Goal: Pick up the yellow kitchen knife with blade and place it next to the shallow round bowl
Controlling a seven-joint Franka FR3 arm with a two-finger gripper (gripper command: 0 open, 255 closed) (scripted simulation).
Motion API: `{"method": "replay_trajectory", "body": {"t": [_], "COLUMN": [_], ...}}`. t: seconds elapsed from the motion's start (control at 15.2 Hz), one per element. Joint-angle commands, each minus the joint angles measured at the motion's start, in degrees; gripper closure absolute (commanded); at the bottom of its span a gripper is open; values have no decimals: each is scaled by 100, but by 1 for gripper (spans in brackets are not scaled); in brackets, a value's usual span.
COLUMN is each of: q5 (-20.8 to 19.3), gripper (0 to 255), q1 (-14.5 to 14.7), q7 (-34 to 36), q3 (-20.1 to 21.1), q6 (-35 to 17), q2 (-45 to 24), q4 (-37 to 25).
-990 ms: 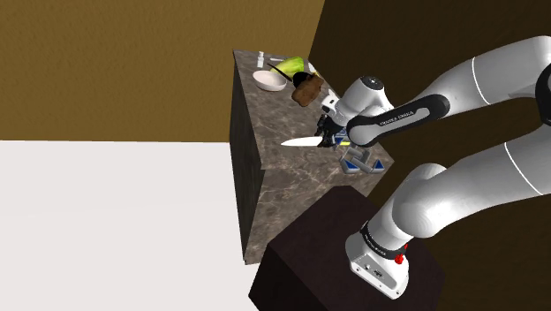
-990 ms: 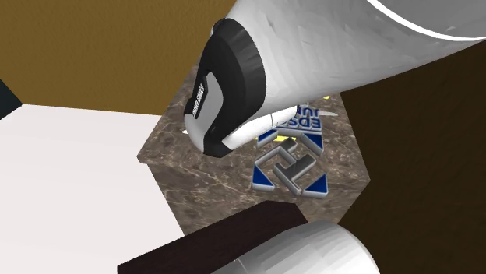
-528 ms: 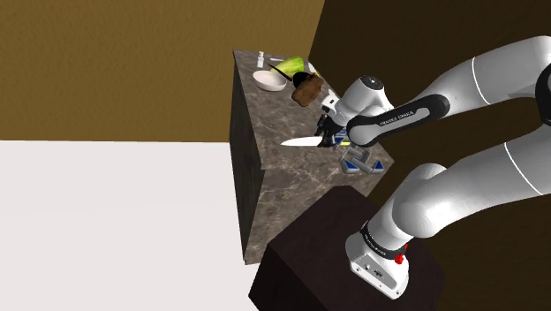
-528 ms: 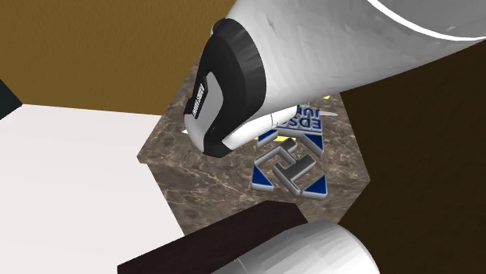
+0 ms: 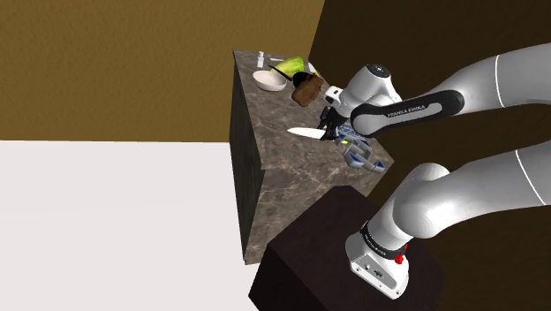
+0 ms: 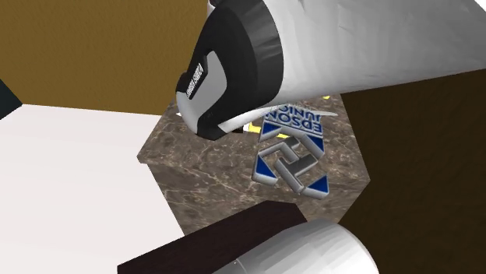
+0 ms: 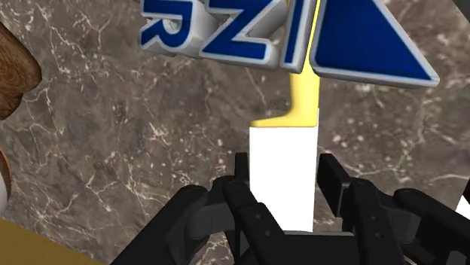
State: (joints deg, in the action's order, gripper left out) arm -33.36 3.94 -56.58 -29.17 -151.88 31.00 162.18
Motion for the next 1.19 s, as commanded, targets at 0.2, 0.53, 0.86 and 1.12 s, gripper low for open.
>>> {"method": "replay_trajectory", "body": {"t": [0.2,0.53,0.86,1.12], "q5": [169,328,477,563], "gripper": [255,255,255,255], "q1": [67,129,190,226], "q7": [-111,-202,-283,-327], "q3": [95,201,310,375], "q6": [558,1071,1550,1824], "q2": [383,685,918,1028], "q4": [-180,-399,-651,-819]}}
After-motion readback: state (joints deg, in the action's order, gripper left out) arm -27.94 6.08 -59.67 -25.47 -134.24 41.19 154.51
